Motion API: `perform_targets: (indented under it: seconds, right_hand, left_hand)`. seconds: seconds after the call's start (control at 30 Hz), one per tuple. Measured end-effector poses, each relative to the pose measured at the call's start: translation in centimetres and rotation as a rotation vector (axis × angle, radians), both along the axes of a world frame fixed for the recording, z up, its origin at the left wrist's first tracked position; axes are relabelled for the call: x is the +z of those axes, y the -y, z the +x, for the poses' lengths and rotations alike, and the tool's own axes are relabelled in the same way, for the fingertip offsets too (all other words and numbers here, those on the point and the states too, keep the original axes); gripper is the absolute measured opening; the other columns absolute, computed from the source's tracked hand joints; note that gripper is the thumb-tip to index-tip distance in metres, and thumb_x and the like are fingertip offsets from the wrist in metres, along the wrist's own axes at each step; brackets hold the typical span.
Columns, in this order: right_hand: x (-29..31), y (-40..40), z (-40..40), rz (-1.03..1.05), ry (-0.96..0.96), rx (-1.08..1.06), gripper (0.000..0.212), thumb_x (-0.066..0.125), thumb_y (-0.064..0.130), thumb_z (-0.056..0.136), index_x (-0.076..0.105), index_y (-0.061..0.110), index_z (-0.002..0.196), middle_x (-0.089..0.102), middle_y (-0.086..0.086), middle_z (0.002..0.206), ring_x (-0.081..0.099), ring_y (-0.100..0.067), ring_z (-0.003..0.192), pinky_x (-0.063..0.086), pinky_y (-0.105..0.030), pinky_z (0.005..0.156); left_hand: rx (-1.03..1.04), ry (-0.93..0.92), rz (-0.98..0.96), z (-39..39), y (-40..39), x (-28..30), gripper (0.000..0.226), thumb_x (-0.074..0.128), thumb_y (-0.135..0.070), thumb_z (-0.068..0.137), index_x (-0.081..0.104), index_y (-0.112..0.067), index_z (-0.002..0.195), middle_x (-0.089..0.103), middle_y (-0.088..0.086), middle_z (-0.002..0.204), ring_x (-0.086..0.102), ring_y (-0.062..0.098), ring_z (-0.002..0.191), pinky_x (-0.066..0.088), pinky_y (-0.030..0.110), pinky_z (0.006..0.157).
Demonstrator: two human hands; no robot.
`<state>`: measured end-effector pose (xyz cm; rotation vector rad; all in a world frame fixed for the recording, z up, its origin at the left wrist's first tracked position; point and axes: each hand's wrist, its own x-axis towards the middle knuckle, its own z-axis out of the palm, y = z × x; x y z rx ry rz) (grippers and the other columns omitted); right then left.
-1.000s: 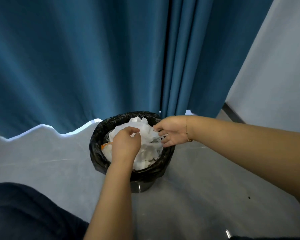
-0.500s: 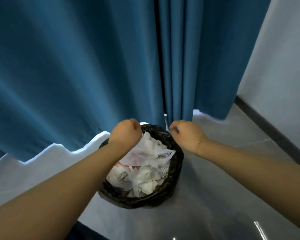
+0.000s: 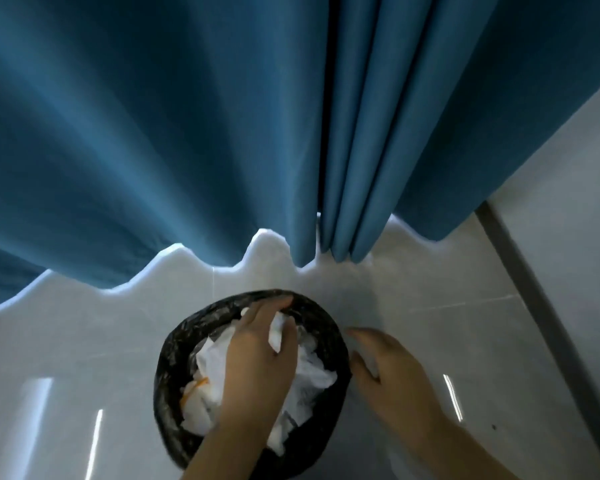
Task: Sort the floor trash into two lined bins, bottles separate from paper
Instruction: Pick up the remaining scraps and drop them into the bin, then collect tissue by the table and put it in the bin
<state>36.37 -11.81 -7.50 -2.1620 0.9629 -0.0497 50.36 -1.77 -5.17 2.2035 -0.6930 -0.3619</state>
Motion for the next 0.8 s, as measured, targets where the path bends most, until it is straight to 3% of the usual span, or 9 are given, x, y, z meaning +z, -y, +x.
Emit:
perform_targets:
  seconds: [0.07,0.13,0.23,0.3,0.4,0.5,0.63,0.73,0.8]
  right_hand:
    - [2.9,-1.0,-1.3,0.086,0.032,-0.100,0.035,0.052,0.028,0.092,0.057,0.023,0.127,0.059,0.009,0.121,0.055,-0.010,0.113,0.040,-0.020,0.094]
    - [6.5,-2.9,-2.8,0.164,0.060,-0.292,0.033,0.056,0.020,0.091,0.059,0.021,0.124,0.058,0.012,0.119,0.053,-0.004,0.111,0.039,-0.019,0.096]
    - [12.6,-4.8,-4.3,0.400,0.059,-0.603,0.026,0.058,0.013,0.090,0.064,0.019,0.115,0.065,0.007,0.117,0.059,-0.009,0.108,0.044,-0.026,0.097]
    - [16.6,-5.6,-4.6,0.547,0.106,-0.675,0.024,0.057,0.008,0.090,0.065,0.018,0.110,0.067,0.003,0.112,0.061,-0.012,0.104,0.046,-0.028,0.096]
    - [25.2,-5.2,-4.1,0.671,0.140,-0.679,0.023,0.055,0.005,0.091,0.066,0.016,0.108,0.067,0.006,0.108,0.061,-0.011,0.103,0.047,-0.029,0.096]
    - [33.6,-5.3,-3.8,0.695,0.151,-0.618,0.021,0.055,0.006,0.090,0.067,0.021,0.098,0.069,0.006,0.101,0.062,-0.011,0.098,0.047,-0.029,0.091]
    - [44.0,-6.9,-2.8,0.691,0.141,-0.595,0.017,0.055,0.007,0.090,0.066,0.020,0.094,0.068,-0.004,0.100,0.060,-0.018,0.094,0.045,-0.022,0.079]
    - [50.0,-9.5,-1.8,0.628,0.095,-0.483,0.017,0.055,0.002,0.090,0.064,0.006,0.104,0.064,-0.009,0.097,0.058,-0.016,0.085,0.044,-0.009,0.070]
    - [53.3,-11.2,-0.9,0.577,0.047,-0.365,0.015,0.055,0.003,0.091,0.062,0.011,0.102,0.063,-0.006,0.096,0.057,-0.013,0.086,0.043,-0.005,0.073]
  left_hand:
    - [0.026,-0.135,0.069,-1.6,-0.1,1.2,0.030,0.062,-0.013,0.087,0.064,-0.024,0.116,0.061,-0.014,0.113,0.055,0.005,0.109,0.030,0.002,0.091]
    - [0.120,-0.250,0.144,-3.0,-0.7,4.3,0.036,0.063,-0.017,0.087,0.060,-0.026,0.122,0.061,-0.011,0.122,0.052,0.008,0.116,0.031,0.010,0.096]
    - [0.209,-0.405,0.196,-4.4,-1.6,11.0,0.034,0.063,-0.019,0.087,0.061,-0.027,0.121,0.061,-0.006,0.123,0.054,0.011,0.115,0.042,0.026,0.100]
    - [0.203,-0.531,0.156,-5.5,-2.5,16.2,0.030,0.063,-0.020,0.088,0.062,-0.029,0.116,0.062,-0.006,0.119,0.056,0.010,0.110,0.045,0.026,0.094]
    - [0.190,-0.647,0.119,-5.7,-3.7,25.9,0.025,0.062,-0.019,0.089,0.064,-0.032,0.110,0.064,-0.007,0.114,0.060,0.007,0.102,0.048,0.019,0.084]
    - [0.181,-0.685,0.060,-4.7,-5.6,35.0,0.023,0.059,-0.013,0.091,0.067,-0.022,0.111,0.066,-0.004,0.111,0.060,-0.003,0.091,0.045,0.004,0.070]
    - [0.168,-0.736,-0.054,-2.5,-8.9,45.4,0.024,0.055,-0.010,0.092,0.067,-0.020,0.110,0.068,-0.002,0.108,0.062,0.009,0.096,0.046,0.012,0.074]
    - [0.005,-0.750,-0.039,-0.2,-11.3,51.5,0.023,0.055,-0.016,0.092,0.066,-0.024,0.111,0.068,-0.006,0.106,0.061,0.002,0.092,0.045,0.008,0.074]
    - [-0.153,-0.724,-0.019,1.4,-12.4,54.2,0.022,0.056,-0.018,0.093,0.064,-0.026,0.112,0.067,-0.007,0.108,0.061,0.001,0.097,0.046,0.013,0.084]
